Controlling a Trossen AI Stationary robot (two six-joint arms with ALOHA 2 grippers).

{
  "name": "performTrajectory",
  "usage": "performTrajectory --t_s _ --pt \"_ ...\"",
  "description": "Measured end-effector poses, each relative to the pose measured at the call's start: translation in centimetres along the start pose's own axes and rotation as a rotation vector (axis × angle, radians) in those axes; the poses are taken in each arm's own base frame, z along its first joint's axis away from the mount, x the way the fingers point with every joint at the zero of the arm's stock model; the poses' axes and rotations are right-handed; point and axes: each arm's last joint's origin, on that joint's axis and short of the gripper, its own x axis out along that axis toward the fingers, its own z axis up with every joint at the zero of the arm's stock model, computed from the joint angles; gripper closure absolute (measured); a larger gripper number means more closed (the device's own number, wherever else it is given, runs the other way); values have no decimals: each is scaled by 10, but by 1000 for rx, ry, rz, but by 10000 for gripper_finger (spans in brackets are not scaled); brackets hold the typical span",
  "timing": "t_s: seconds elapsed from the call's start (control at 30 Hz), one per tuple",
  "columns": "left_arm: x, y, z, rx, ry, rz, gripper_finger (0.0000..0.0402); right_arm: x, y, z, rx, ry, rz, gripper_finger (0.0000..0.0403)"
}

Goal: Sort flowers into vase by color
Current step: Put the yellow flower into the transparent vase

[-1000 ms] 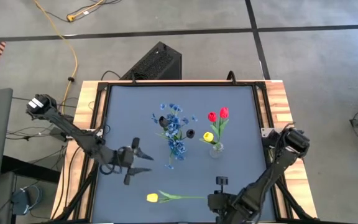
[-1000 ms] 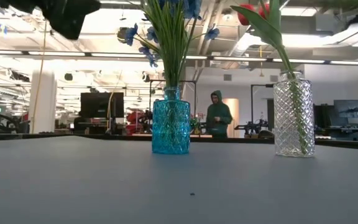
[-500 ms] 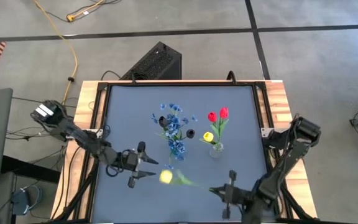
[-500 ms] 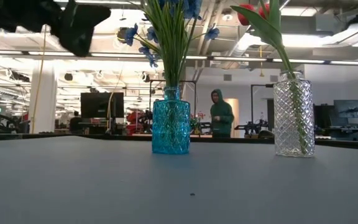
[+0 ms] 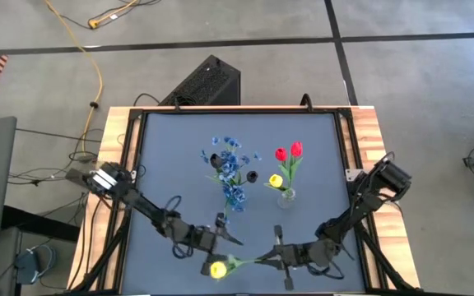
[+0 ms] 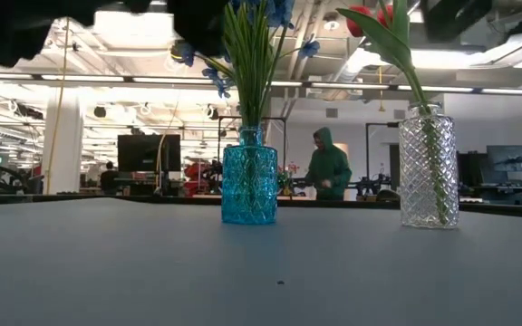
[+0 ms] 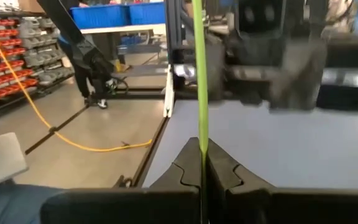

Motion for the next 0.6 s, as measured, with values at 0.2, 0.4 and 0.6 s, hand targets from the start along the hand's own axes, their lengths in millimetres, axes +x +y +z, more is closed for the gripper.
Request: performTrajectory --t_s 0.2,0.4,0.6 --pt "23 -6 11 36 -75 -56 214 4 -4 -10 23 35 -2 380" --pt "31 1 16 18 -82 -94 214 5 -4 -9 30 30 -2 379" --pt "33 4 15 1 -76 -132 214 8 -8 -9 29 33 1 378"
